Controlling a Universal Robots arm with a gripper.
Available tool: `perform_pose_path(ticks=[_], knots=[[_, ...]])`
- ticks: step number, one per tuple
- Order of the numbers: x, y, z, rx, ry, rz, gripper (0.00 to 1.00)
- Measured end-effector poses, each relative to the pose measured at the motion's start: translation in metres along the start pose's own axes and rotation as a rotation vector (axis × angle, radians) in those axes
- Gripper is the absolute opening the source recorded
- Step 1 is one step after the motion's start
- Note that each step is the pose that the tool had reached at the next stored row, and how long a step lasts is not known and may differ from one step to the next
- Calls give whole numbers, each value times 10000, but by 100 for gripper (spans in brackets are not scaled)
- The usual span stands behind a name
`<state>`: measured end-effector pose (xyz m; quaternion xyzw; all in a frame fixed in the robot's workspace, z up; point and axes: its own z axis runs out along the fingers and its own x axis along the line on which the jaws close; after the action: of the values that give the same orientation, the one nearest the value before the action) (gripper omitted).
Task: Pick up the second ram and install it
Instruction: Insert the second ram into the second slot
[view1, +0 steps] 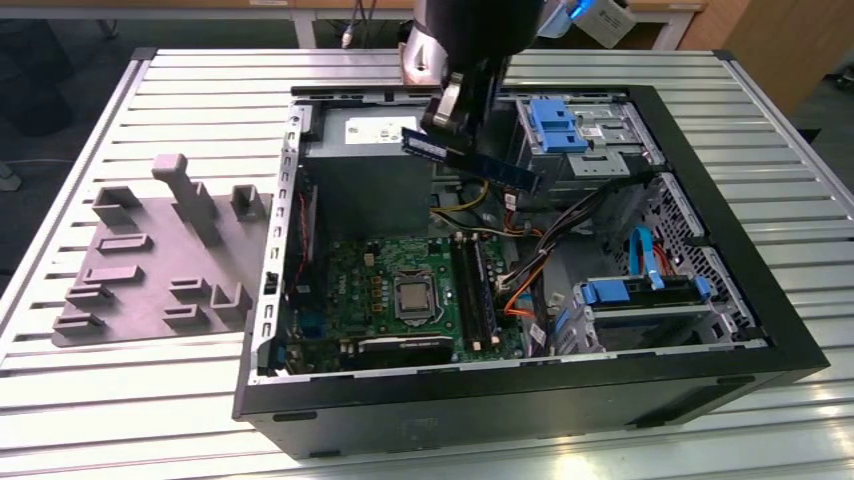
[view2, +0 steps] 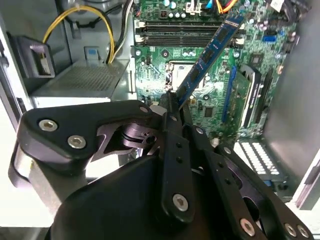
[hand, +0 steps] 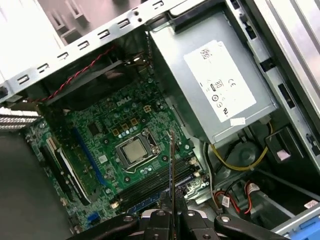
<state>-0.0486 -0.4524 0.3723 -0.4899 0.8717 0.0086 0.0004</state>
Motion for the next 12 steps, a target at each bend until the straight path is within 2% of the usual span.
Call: perform_pose_path(ticks=[12], knots=[[1, -1, 48, 43, -38, 2058, 14]])
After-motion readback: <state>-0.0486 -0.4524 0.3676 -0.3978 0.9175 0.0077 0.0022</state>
